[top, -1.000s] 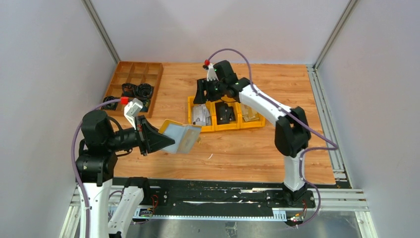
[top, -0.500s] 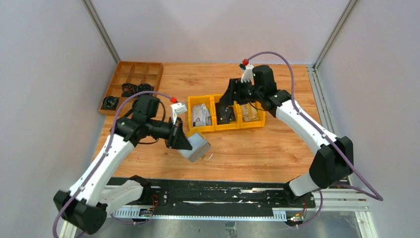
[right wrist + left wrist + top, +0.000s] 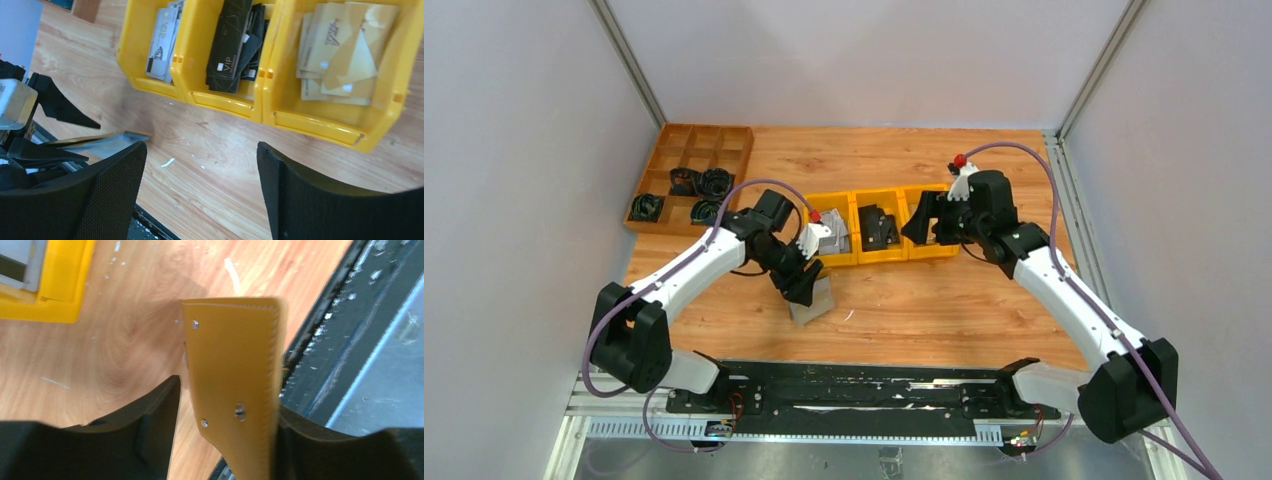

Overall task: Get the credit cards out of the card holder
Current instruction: Place the card holder at the center of the board.

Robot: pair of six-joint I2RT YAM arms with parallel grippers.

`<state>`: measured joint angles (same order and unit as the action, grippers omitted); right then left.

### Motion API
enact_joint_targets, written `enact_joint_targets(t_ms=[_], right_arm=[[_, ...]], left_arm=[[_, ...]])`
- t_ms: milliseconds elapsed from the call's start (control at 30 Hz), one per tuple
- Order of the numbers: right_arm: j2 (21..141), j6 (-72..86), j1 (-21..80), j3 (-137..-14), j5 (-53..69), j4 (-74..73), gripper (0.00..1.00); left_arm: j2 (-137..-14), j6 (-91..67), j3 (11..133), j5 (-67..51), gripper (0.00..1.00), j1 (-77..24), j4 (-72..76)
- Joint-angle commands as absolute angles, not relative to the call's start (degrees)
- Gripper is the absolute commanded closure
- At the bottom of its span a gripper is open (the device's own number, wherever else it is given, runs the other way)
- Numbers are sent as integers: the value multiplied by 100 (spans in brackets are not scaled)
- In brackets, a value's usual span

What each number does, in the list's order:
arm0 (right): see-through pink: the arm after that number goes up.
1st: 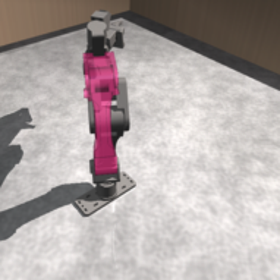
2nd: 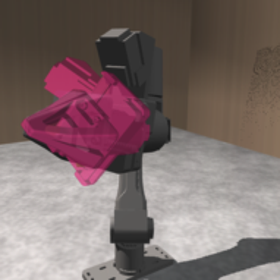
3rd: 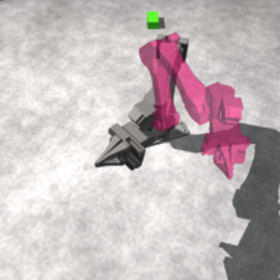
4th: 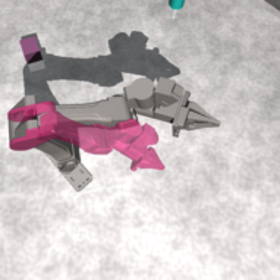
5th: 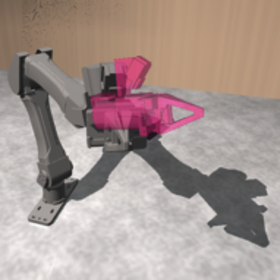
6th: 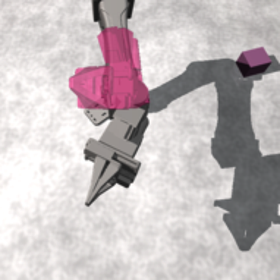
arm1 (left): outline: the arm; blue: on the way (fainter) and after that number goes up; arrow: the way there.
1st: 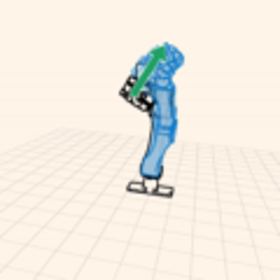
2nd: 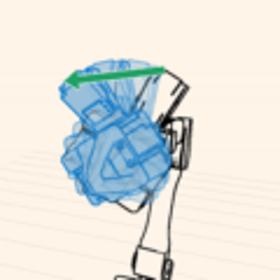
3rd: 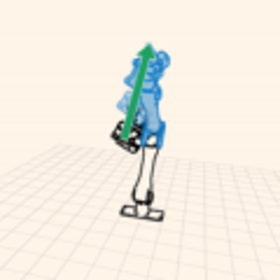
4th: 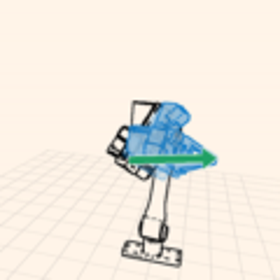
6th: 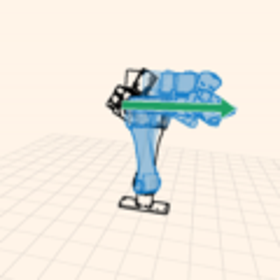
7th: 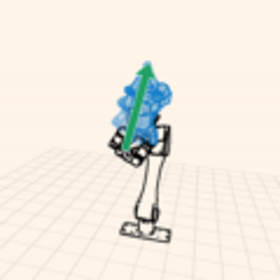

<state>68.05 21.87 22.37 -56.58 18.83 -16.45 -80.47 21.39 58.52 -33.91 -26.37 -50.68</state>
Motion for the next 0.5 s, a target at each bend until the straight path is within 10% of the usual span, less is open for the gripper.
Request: enact_joint_targets(t_ms=[0, 67, 467], right_arm=[[6421, 2178, 2115, -5474, 1250, -1837, 15], [6318, 2165, 2094, -5490, 1101, -1906, 14], [4801, 2102, 2013, -3876, -2956, -1246, 9]], left_arm=[[-7850, 2643, 5490, -2438, 28, -2667, -4102], [-7750, 2607, 5404, -2317, 2, -2651, -3885], [-6593, 1715, 4656, -3127, 0, -376, -2152]])
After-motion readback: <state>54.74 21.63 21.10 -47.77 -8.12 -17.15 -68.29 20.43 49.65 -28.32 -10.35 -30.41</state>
